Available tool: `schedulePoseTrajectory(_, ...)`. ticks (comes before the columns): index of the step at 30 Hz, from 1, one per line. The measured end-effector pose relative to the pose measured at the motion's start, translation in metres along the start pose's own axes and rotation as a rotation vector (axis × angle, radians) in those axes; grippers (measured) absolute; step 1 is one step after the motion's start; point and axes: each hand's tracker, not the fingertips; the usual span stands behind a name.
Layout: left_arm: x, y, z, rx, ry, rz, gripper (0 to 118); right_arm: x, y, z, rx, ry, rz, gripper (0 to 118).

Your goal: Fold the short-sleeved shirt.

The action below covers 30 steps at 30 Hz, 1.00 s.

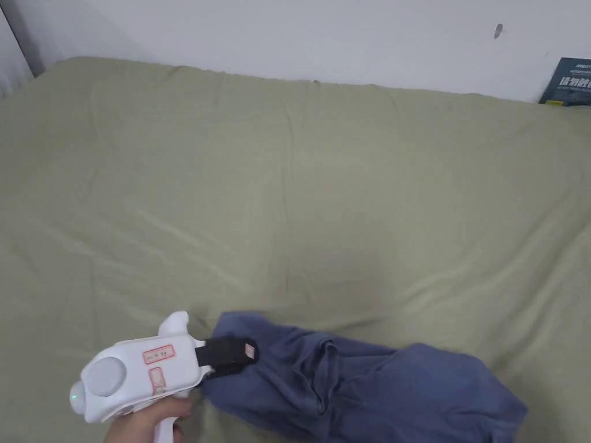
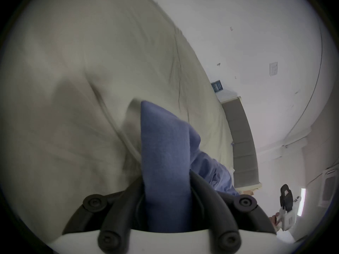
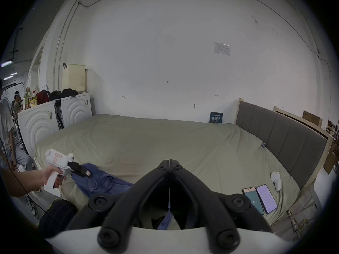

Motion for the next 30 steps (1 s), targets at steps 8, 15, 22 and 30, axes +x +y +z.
schedulePoseTrajectory(8, 0.045, 0.015, 0.085, 0.199, 0.510, -0.304, 8, -0.005, -0.002, 0.010, 0.051, 0.048, 0.021, 1)
schedulePoseTrajectory(15, 0.168, -0.078, 0.003, 0.109, 0.388, -0.557, 9, -0.003, -0.010, 0.022, 0.077, 0.051, 0.001, 1)
schedulePoseTrajectory(22, 0.181, -0.169, -0.133, 0.047, 0.544, -0.772, 9, 0.014, -0.019, 0.041, 0.087, 0.006, -0.007, 1)
schedulePoseTrajectory(30, 0.187, -0.105, -0.008, 0.125, 0.196, -0.659, 95, 0.026, -0.024, 0.045, 0.095, 0.001, -0.016, 1)
